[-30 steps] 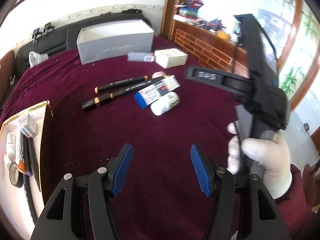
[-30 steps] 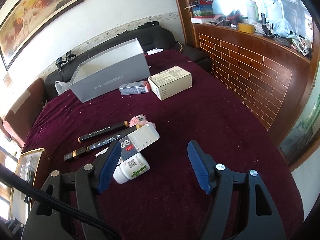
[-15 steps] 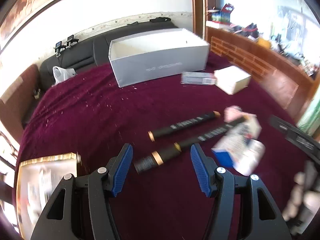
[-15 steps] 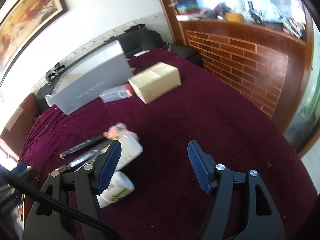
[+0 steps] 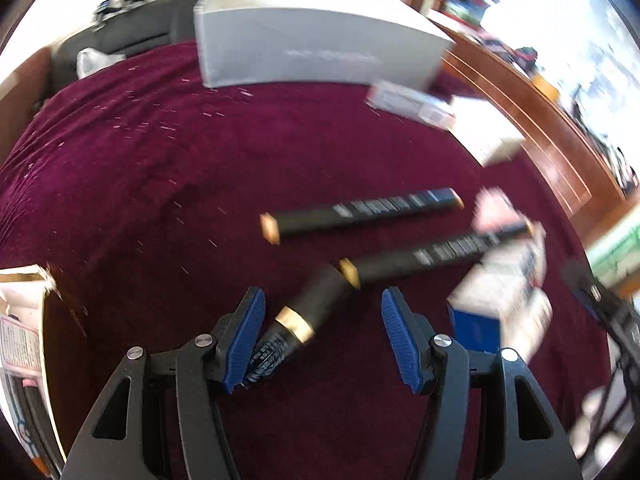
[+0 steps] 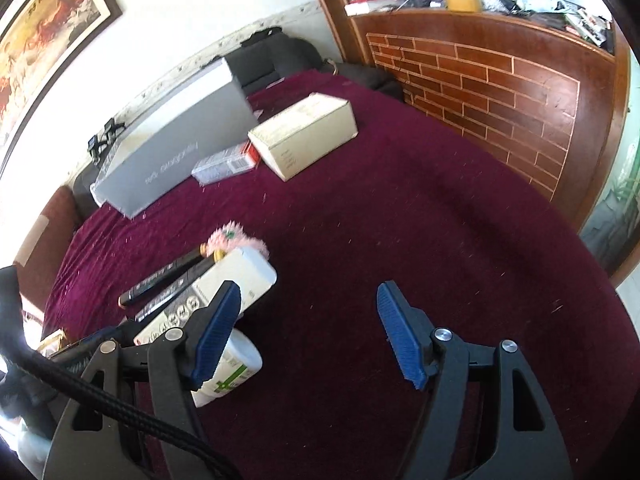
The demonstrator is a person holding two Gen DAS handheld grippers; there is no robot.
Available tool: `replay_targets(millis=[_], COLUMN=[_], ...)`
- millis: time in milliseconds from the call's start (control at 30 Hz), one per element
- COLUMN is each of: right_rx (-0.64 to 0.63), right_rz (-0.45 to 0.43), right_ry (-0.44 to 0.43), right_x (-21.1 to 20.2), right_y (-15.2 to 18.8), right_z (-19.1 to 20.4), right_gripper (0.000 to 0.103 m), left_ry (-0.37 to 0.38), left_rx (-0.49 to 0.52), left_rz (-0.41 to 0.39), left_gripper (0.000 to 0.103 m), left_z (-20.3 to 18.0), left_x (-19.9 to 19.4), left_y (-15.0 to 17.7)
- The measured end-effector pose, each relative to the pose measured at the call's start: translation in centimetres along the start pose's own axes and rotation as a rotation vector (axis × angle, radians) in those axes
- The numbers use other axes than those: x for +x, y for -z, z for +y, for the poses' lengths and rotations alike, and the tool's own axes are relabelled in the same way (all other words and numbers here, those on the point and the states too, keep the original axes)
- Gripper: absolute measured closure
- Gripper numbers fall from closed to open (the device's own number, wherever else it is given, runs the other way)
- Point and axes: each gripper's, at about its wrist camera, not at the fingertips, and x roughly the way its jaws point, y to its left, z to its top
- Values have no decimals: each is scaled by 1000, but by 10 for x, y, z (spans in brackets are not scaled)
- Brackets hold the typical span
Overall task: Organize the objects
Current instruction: 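Grasp the gold-banded black tube with the left gripper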
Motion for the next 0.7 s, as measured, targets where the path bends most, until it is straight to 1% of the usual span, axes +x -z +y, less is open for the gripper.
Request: replay_targets(millis=[67,133,167,200,267,333,433,567,600,633,667,700], right_rx=[-5,-10,-10,-5,14,26,29,15,12,10,8,9], right_rz=[7,0,-1,3,14,20,12,8,9,9,6,3], right_ry=[-6,0,4,5,-1,-3,-3,1,1,2,2,0], right_x=[1,1,1,2,4,5,3,4,5,5,4,4], right_y=[1,2,2,2,3,2,2,1,1,1,1,1], right_z=[1,2,2,1,-2,-5,-5,-2,-2,-2,-2,-2], right_gripper=[33,33,33,33,33,33,33,33,33,33,33,33], left_ry=[17,81,69,68,52,27,-10,-93,-89,-73,-76,-70], left_rx=[66,90,114,127,118,102,111,187,196,196,193,183], left_rz=[-3,34,18,27,32,21,-5,-50,-56,-51,-42,-32], left_gripper=[49,48,48,49,49,49,49,49,59,79,89,89], left_z=[-15,-25,-31,-35,-38,-36,-40,-52,-53,-53,-52,-50], left_x=[-9,-13,-19,-21,-21,-19,-15,-11,-13,-15,-19,-21], left_y=[12,23,28,32,33,31,28,33,34,35,36,37])
